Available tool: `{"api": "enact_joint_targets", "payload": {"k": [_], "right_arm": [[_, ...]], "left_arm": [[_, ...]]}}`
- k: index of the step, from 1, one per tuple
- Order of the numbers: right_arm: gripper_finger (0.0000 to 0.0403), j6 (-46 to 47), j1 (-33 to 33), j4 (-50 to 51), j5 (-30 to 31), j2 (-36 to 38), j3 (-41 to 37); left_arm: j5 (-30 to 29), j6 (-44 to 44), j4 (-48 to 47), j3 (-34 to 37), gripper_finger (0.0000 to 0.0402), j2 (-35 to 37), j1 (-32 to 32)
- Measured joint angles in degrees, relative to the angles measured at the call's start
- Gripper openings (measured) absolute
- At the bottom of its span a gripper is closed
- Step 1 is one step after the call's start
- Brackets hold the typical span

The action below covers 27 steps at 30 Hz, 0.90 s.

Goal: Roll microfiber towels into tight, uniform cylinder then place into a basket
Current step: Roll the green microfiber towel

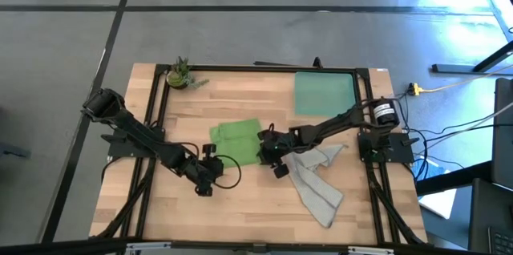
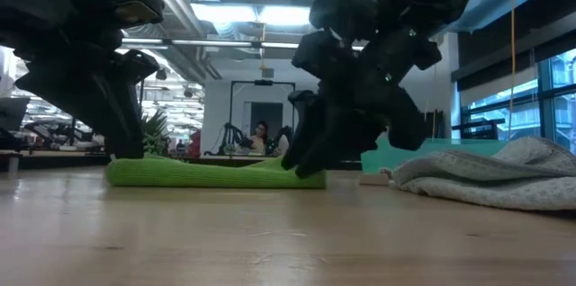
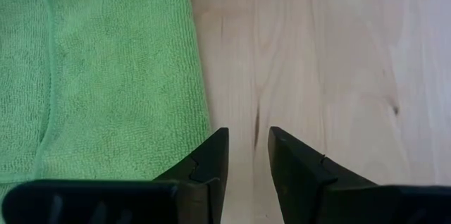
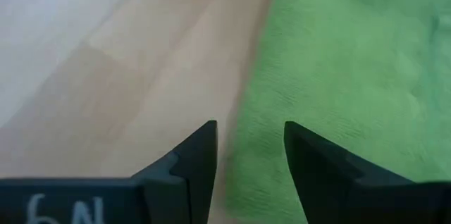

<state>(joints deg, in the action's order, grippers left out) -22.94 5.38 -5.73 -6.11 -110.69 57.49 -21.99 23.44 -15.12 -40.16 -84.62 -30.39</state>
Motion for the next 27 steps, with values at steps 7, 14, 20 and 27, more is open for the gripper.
{"api": "enact_joint_targets", "payload": {"k": [7, 14, 20, 27], "right_arm": [[0.0166, 0.0, 0.3, 0.0, 1.4, -2.2, 0.1], [0.0147, 3.2, 0.4, -0.8, 4.6, -2.7, 0.2], [0.0049, 6.2, 0.4, -1.2, 7.3, -2.9, 0.2], [0.0008, 6.0, 0.1, -1.5, 8.4, -3.0, 0.1]], "left_arm": [[0.0, 0.0, 0.0, 0.0, 0.0097, 0.0, 0.0], [0.0, 0.4, 0.0, 0.0, 0.0097, 0.0, 0.0], [-0.1, 0.5, -0.1, 0.0, 0.0097, -0.8, 0.0], [-0.3, 1.5, -0.1, 0.0, 0.0097, -1.3, 0.0]]}}
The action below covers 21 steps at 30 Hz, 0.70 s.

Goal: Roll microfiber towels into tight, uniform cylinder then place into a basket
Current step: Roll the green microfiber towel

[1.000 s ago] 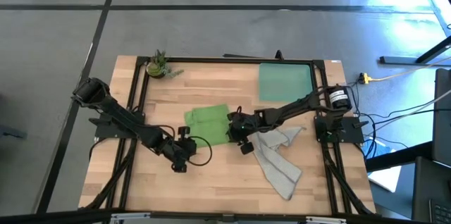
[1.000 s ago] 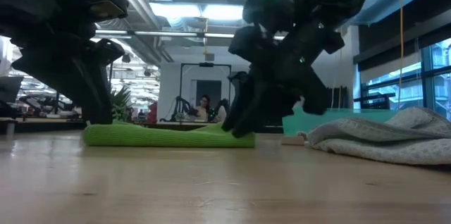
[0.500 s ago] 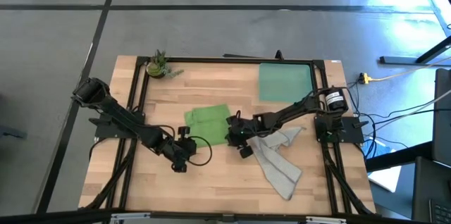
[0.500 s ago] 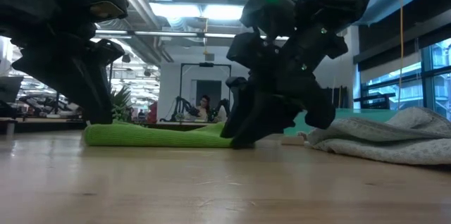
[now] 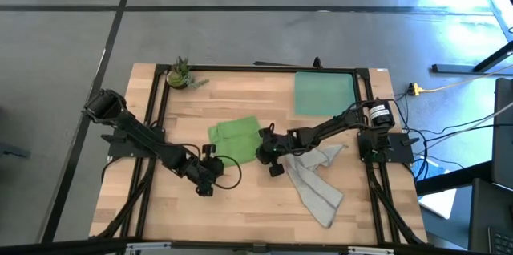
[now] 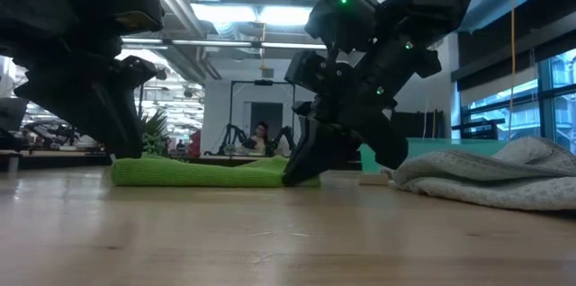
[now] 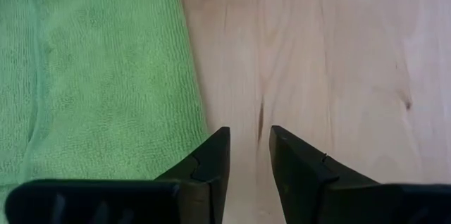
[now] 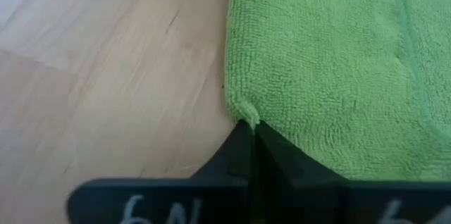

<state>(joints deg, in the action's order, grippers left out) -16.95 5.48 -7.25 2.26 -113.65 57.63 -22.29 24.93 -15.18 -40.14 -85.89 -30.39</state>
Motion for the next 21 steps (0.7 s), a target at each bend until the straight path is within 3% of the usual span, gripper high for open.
{"api": "enact_joint_targets", "payload": {"k": [17, 21], "right_arm": [[0.0003, 0.4, 0.0, -0.2, -1.1, 0.1, -0.1], [0.0002, 2.4, -0.8, -0.2, -6.6, 1.0, -0.2]], "left_arm": [[-4.8, 3.8, 0.2, 0.0, 0.0120, 0.0, 0.3], [-4.3, 2.4, 0.2, 0.0, 0.0121, 0.0, 0.3]]}}
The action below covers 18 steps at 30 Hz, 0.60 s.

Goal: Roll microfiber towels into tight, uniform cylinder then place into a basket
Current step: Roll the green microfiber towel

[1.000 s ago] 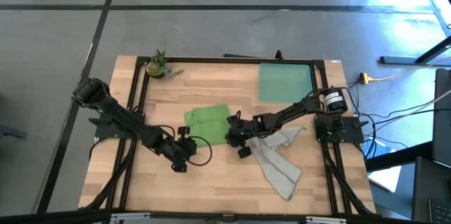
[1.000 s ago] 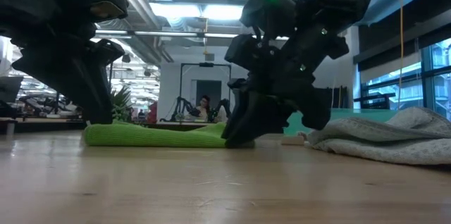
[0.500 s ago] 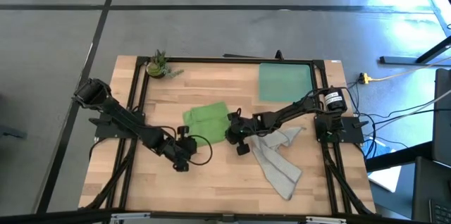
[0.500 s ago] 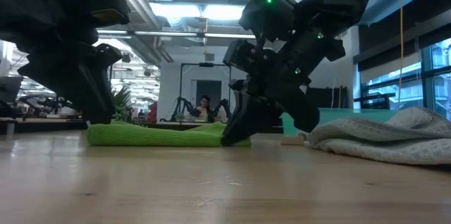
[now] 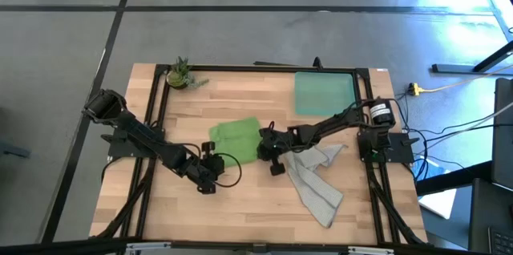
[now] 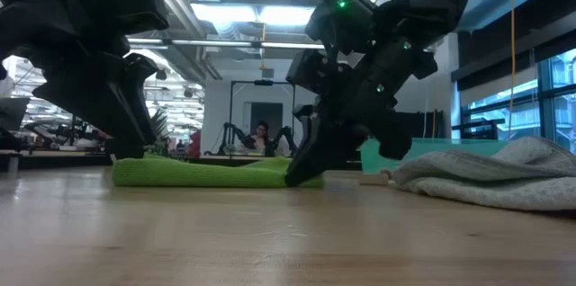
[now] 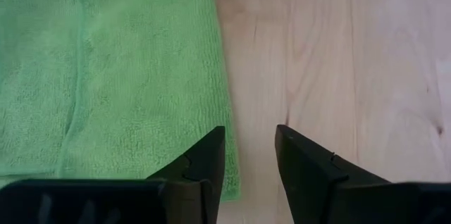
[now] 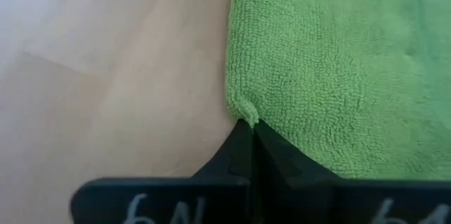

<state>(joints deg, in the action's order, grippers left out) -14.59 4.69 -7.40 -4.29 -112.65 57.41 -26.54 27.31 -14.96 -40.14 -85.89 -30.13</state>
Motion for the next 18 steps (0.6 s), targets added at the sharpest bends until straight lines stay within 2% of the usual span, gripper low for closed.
{"api": "enact_joint_targets", "payload": {"k": [10, 14, 18], "right_arm": [[0.0002, 10.1, -4.1, 8.7, -9.2, 0.6, 7.9], [0.0002, 13.7, -6.1, 13.0, -9.6, 0.8, 11.8], [0.0002, 18.7, -8.3, 13.2, -9.4, 0.8, 14.2]], "left_arm": [[-1.6, -0.9, -2.7, 0.0, 0.0118, 0.1, 0.0], [-1.8, -0.9, -4.1, 0.0, 0.0118, 0.1, 0.0], [-2.5, -1.6, -4.4, 0.0, 0.0118, 0.1, 0.0]]}}
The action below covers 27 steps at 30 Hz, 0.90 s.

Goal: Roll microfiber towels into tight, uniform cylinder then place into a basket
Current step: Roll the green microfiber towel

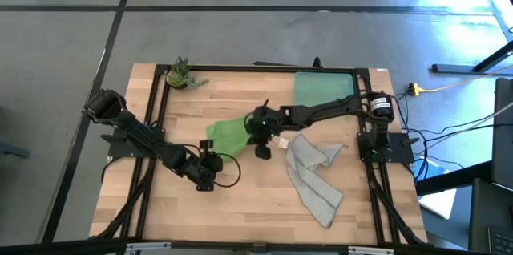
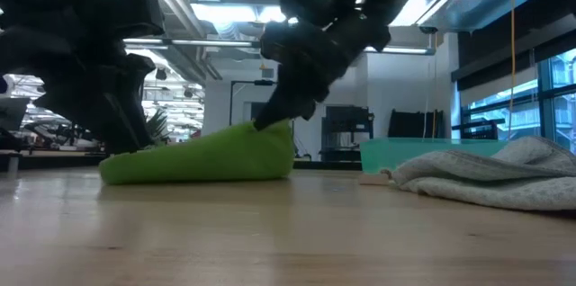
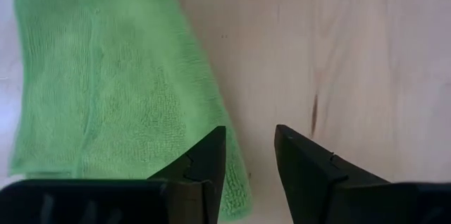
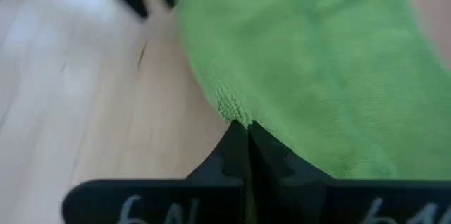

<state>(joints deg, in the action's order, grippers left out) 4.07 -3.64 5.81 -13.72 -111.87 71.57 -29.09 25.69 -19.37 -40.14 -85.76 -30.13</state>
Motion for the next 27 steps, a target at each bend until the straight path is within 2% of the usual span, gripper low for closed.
{"api": "enact_joint_targets", "payload": {"k": [6, 11, 17, 23, 27], "right_arm": [[0.0002, 4.6, -3.2, 0.2, 0.0, -0.1, 0.8], [0.0002, 4.9, -4.4, 0.3, 0.1, -0.2, 0.4], [0.0002, 4.8, -4.5, -0.2, 0.0, -0.2, 0.4], [0.0002, 4.8, -4.5, -1.0, 0.1, -0.2, 0.4], [0.0002, 4.7, -4.5, -1.9, 0.1, -0.2, 0.4]], "left_arm": [[-0.4, -0.4, -0.9, 0.0, 0.0118, 0.0, 0.0], [-1.4, -0.8, 0.1, 0.0, 0.0118, 0.0, 0.0], [1.6, -8.5, 7.3, 0.0, 0.0118, 0.0, 1.3], [4.1, -8.6, 10.3, -0.1, 0.0118, -3.6, 4.6], [3.6, -9.8, 10.2, 0.0, 0.0118, -6.1, 5.6]]}}
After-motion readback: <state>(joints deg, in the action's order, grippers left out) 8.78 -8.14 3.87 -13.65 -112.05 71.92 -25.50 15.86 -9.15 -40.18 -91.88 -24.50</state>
